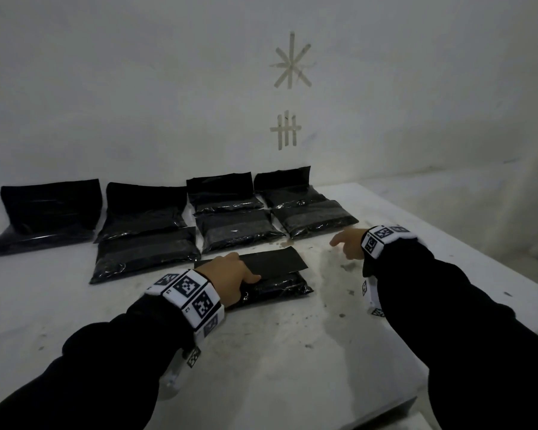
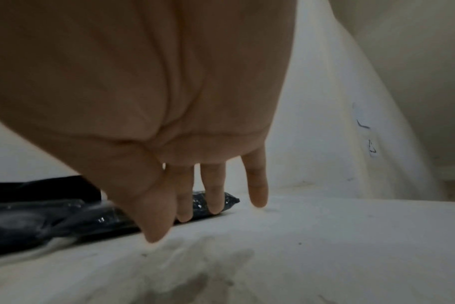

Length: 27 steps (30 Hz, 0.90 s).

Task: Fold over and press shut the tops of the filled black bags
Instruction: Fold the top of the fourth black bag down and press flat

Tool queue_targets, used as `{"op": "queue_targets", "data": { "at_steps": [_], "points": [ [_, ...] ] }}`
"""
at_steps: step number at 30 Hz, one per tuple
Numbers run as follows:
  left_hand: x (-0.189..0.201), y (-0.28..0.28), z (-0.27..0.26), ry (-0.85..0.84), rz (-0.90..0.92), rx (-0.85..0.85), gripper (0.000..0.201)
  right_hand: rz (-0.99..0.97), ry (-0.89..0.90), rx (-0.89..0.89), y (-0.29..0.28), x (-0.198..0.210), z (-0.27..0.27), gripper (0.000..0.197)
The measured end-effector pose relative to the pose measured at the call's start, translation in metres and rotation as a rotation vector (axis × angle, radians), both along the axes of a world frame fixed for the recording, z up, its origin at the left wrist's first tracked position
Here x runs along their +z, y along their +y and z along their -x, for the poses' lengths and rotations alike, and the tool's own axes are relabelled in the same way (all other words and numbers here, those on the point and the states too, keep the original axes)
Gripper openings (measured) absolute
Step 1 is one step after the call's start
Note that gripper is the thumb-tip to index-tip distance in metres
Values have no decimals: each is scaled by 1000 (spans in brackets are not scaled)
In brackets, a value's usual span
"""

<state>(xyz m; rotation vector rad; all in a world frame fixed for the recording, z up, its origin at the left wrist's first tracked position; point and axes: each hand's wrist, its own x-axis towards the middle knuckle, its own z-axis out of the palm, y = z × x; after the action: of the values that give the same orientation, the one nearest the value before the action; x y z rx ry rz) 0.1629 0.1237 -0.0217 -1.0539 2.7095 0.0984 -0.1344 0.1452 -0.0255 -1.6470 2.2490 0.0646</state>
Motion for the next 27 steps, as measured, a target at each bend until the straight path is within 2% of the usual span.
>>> {"op": "queue_targets", "data": {
  "at_steps": [5,12,21,27],
  "points": [
    [-1,-7,12,-17,-19,-23,59,-35,-6,53,-4,-15,16,50],
    [-2,-8,19,-51,-3,-17,60,-37,56,15,0,-8,9,46],
    [-1,-4,18,-44,0,-6,59,100,157,33,3,-10,4,18],
    [-1,1,16,-27,21,-3,57,147,197,41,4,-8,4,16]
  ]
}}
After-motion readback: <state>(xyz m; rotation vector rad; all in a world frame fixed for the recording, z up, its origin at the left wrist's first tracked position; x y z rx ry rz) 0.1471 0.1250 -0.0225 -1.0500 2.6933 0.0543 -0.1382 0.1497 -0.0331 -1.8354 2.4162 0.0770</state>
